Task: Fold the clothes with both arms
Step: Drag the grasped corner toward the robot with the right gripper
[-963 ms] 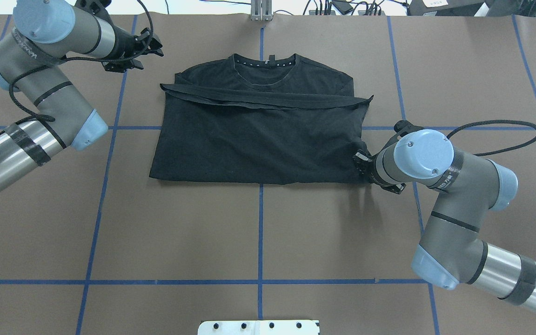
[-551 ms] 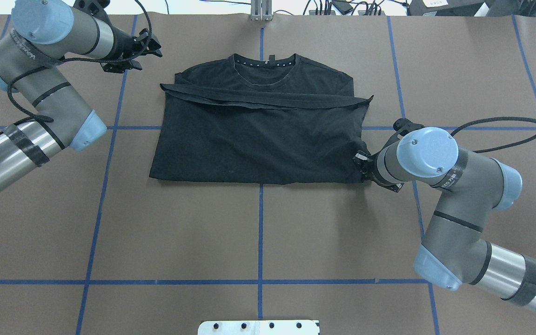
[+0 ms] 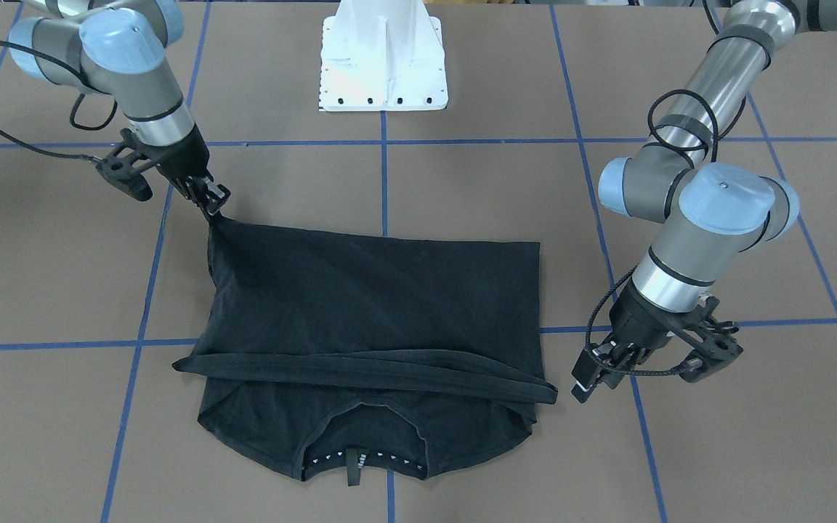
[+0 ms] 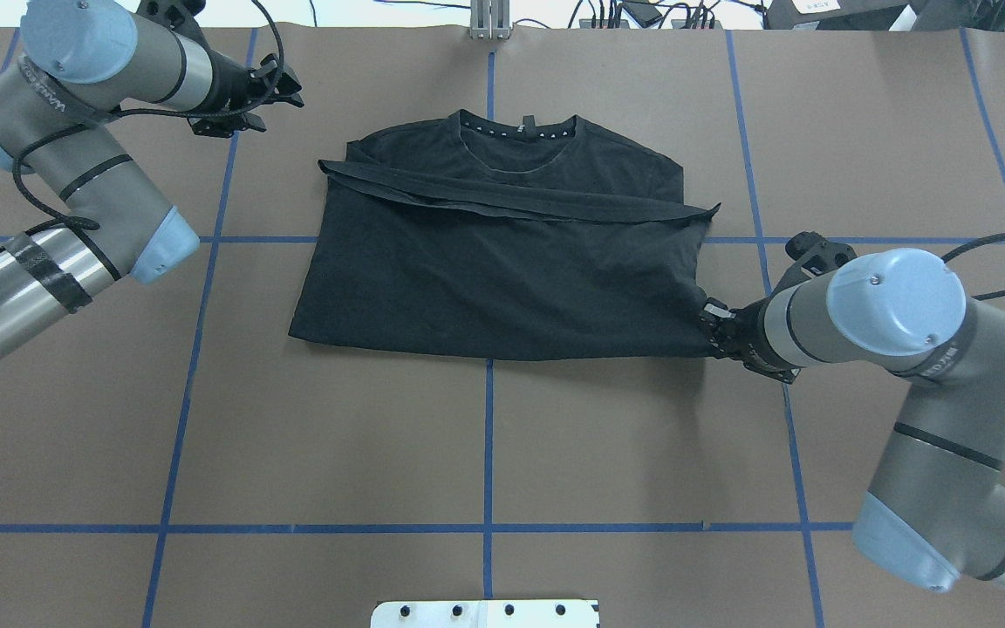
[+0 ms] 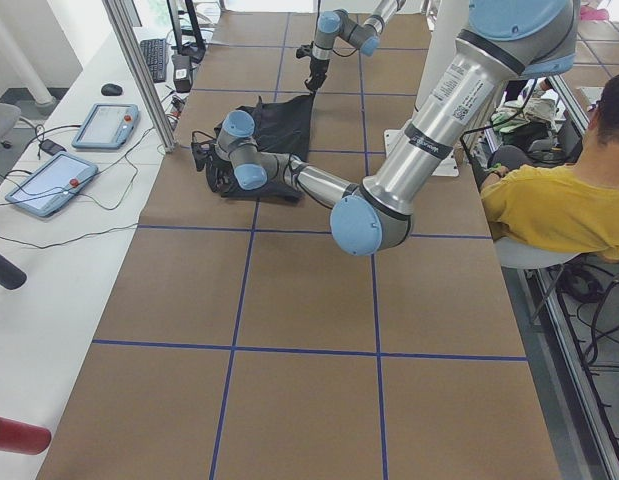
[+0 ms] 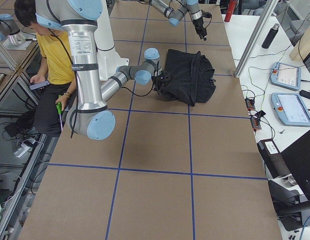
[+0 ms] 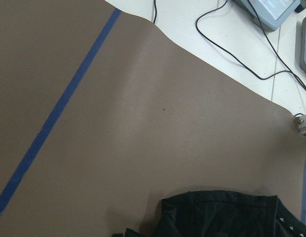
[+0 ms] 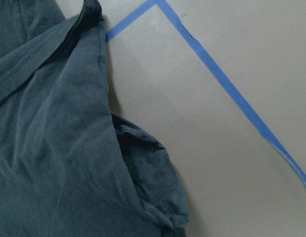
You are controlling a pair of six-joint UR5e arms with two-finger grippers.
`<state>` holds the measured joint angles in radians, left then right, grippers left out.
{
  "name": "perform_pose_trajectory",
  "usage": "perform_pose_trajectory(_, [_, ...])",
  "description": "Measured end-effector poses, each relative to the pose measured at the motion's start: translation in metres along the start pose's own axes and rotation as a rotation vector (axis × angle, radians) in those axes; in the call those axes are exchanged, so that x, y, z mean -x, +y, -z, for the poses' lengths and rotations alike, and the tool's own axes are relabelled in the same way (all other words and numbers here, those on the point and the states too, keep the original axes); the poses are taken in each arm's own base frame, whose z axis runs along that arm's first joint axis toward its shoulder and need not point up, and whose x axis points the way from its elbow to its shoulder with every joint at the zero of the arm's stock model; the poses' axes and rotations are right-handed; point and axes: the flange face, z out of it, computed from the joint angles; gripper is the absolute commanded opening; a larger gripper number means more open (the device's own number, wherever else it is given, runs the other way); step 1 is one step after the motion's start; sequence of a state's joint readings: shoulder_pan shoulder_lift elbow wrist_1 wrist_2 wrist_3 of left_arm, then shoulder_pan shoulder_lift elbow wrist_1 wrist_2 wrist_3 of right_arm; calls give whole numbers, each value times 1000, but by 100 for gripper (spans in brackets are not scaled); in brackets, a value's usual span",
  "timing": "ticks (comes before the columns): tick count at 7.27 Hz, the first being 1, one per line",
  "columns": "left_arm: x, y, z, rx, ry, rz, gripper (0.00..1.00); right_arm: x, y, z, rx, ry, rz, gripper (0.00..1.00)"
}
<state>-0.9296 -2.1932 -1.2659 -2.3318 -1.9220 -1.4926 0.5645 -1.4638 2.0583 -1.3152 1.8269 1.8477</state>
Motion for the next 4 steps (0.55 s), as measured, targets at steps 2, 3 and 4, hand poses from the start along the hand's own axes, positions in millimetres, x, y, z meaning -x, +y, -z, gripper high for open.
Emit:
perform_pose_trajectory(2, [-3, 1, 3, 1, 7, -2, 69, -18, 32, 30, 139, 15, -108, 0])
perform_pose_trajectory(3, [-6, 2, 7, 2, 15, -4, 69, -24, 61, 33, 222, 48, -136, 0])
perform_pose_trajectory(4, [-11, 5, 13, 5, 29, -7, 69, -33, 97, 33, 308, 95, -139, 30])
